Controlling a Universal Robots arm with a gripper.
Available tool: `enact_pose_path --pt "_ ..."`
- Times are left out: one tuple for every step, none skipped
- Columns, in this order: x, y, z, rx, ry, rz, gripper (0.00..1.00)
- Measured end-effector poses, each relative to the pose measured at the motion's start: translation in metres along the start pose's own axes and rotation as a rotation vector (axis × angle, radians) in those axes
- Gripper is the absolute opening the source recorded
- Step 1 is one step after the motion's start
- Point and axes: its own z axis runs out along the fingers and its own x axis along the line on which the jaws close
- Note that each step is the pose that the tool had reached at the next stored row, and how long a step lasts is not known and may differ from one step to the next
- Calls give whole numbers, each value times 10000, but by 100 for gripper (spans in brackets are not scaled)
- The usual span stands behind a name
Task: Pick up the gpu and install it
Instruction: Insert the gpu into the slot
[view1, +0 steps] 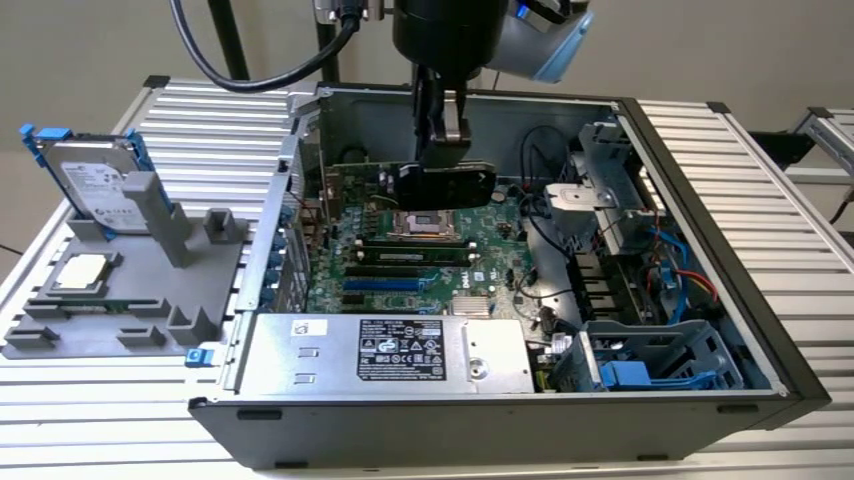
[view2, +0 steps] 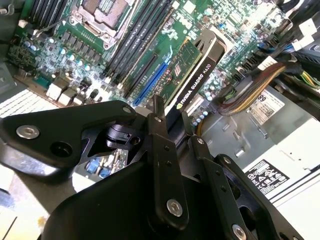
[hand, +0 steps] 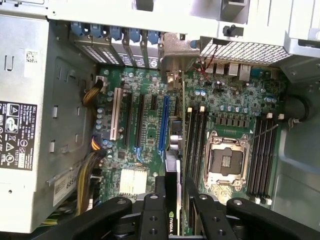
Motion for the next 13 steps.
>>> enact_pose_path --pt "0 0 2 0 -1 0 0" --pt "0 0 4 0 -3 0 0" --pt "0 0 6 1 -5 0 0" --pt "0 0 8 1 -7 0 0" --pt "0 0 10 1 -8 0 0" --pt "0 0 11 1 -8 -1 0" --pt "0 -1 13 1 -9 -2 0" --pt "1 -1 15 1 -10 -2 0" --pt "1 -1 17 1 -10 -2 0" --pt "1 -1 19 1 -12 -2 0" --pt "1 -1 21 2 -13 -1 0" --pt "1 -1 23 2 -16 -1 0" --pt "1 -1 25 2 -16 -1 0"
